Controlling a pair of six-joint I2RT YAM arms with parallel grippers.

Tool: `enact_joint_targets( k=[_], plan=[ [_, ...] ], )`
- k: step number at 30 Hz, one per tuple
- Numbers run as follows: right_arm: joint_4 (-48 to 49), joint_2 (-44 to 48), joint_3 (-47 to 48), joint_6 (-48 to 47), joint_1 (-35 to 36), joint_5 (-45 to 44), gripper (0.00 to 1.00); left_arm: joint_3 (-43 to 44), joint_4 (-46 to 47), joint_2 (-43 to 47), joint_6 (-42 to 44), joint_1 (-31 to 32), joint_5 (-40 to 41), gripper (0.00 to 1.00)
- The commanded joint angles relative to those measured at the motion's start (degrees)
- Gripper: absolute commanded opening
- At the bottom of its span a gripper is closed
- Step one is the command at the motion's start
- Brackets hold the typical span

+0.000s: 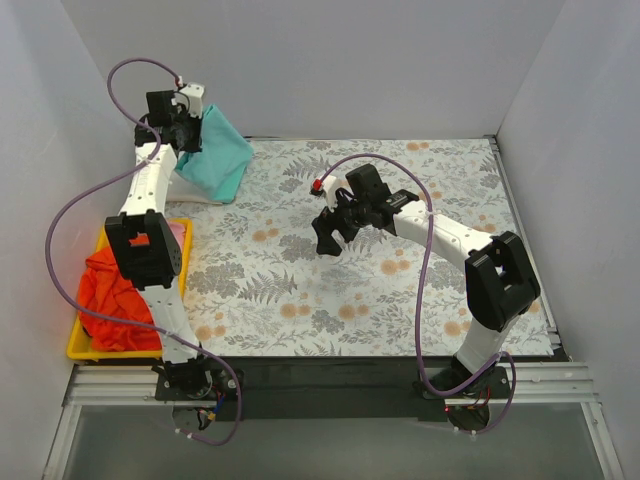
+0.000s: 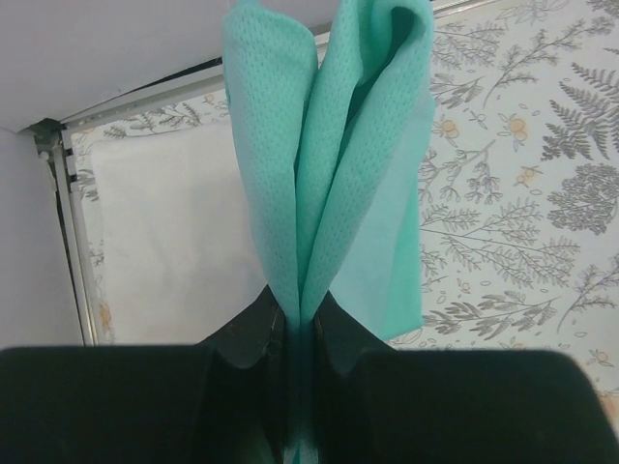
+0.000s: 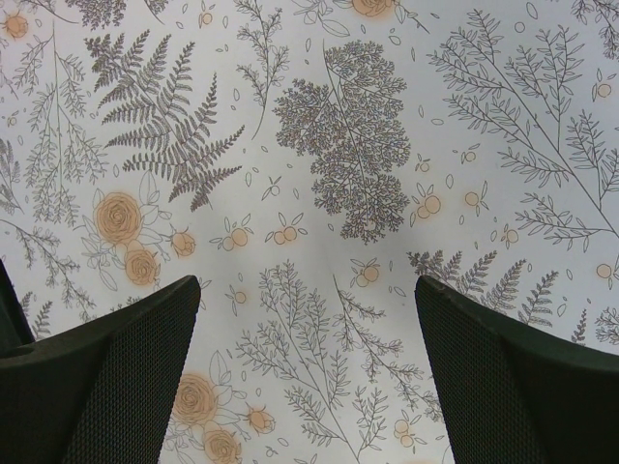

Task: Fold and stack the t-shirts
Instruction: Neatly place the folded tshirt to the corner

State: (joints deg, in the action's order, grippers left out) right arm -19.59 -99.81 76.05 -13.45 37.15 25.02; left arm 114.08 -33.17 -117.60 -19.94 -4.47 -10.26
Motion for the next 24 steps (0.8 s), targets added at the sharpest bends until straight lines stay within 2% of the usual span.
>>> enact_joint_targets(
  k=[1, 17, 24],
  plan=[
    [-0.36, 0.67, 1.29, 0.01, 0.03, 0.91, 0.98, 2.28, 1.17, -0.95, -0.18, -1.86, -0.02, 0.0],
    [-1.76, -2.23, 2.17, 0.01, 0.03, 1.88, 0.98, 6.41, 5.92, -13.79, -1.68, -8.8, 0.24, 0.0],
    [-2.11, -3.37, 2.7, 0.01, 0.03, 2.32, 0.98, 4.57, 10.48, -16.43, -0.98, -10.03, 3.14, 0.0]
  ],
)
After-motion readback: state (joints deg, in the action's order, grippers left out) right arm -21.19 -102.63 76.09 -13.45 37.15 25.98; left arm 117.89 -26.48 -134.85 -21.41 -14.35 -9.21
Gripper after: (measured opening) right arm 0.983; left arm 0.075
